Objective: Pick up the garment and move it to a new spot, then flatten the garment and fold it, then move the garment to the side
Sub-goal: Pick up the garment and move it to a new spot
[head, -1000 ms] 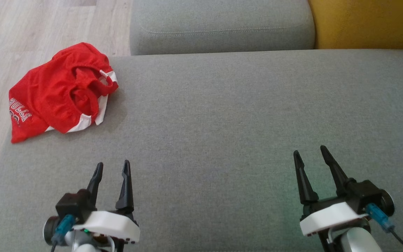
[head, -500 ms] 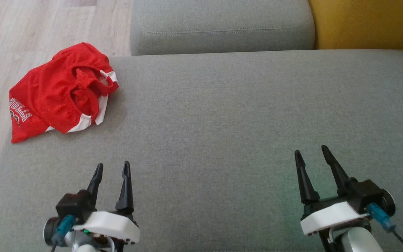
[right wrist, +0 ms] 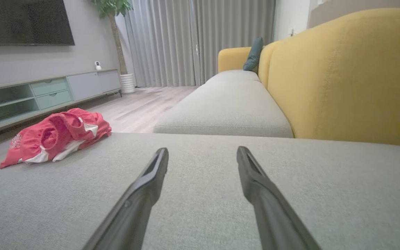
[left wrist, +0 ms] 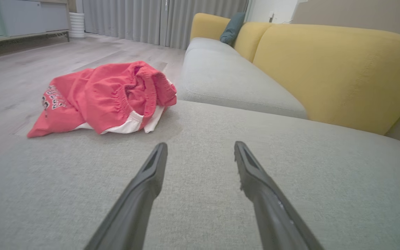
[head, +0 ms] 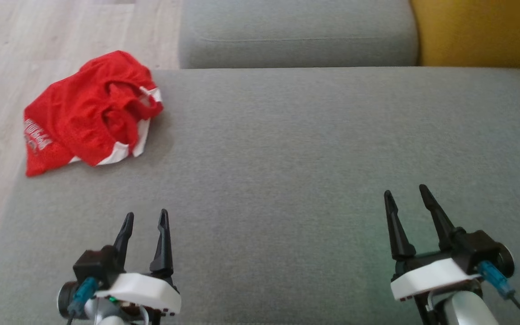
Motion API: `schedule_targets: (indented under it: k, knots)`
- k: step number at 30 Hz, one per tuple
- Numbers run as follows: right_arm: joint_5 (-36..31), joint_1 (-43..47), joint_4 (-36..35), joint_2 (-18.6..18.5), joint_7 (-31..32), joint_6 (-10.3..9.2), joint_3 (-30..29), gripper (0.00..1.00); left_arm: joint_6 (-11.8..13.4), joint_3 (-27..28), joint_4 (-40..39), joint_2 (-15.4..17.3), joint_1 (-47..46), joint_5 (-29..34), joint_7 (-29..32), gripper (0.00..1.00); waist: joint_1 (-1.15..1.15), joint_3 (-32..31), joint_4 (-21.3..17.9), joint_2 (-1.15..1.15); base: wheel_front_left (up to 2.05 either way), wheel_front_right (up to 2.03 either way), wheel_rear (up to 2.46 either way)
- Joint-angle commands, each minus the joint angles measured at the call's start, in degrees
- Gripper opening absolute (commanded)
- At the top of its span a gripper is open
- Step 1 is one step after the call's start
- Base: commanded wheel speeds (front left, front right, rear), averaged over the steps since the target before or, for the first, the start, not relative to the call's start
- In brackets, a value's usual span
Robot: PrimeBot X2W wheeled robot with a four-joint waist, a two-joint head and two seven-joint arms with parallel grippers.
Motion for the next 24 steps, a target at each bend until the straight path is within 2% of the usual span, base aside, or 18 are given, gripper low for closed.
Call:
schedule_targets:
  k: [1,3,15,19,24]
  knots:
    - [0.04,-2.83,-2.31,-0.42,-0.63,0.43,1.06,1.00,0.26,1.24,-1.63,0.60,-2.68,-0.24,-0.70,1.00,0.00,-0.31,2.20,0.00,0.00,0.00,0.00]
    - [0.04,-2.73,-2.37,-0.42,-0.63,0.43,1.00,1.00,0.30,1.18,-1.63,0.60,-2.71,-0.23,-0.70,1.00,0.00,-0.44,3.19,0.00,0.00,0.00,0.00]
    - [1.01,-1.82,-2.18,-0.42,-0.63,0.43,1.58,1.00,-0.29,3.40,-1.61,0.60,-1.65,1.01,-0.70,1.00,0.00,-2.01,17.41,0.00,0.00,0.00,0.00]
    - [1.25,-1.83,-2.03,-0.42,-0.63,0.43,1.91,1.00,-0.65,4.40,-2.03,0.60,-0.91,1.29,-0.70,1.00,0.00,-2.15,19.94,0.00,0.00,0.00,0.00]
    - [1.44,-1.83,-2.01,-0.42,-0.63,0.43,2.26,1.00,-0.92,5.32,-2.48,0.60,-0.21,1.44,-0.70,1.00,0.00,-2.20,21.13,0.00,0.00,0.00,0.00]
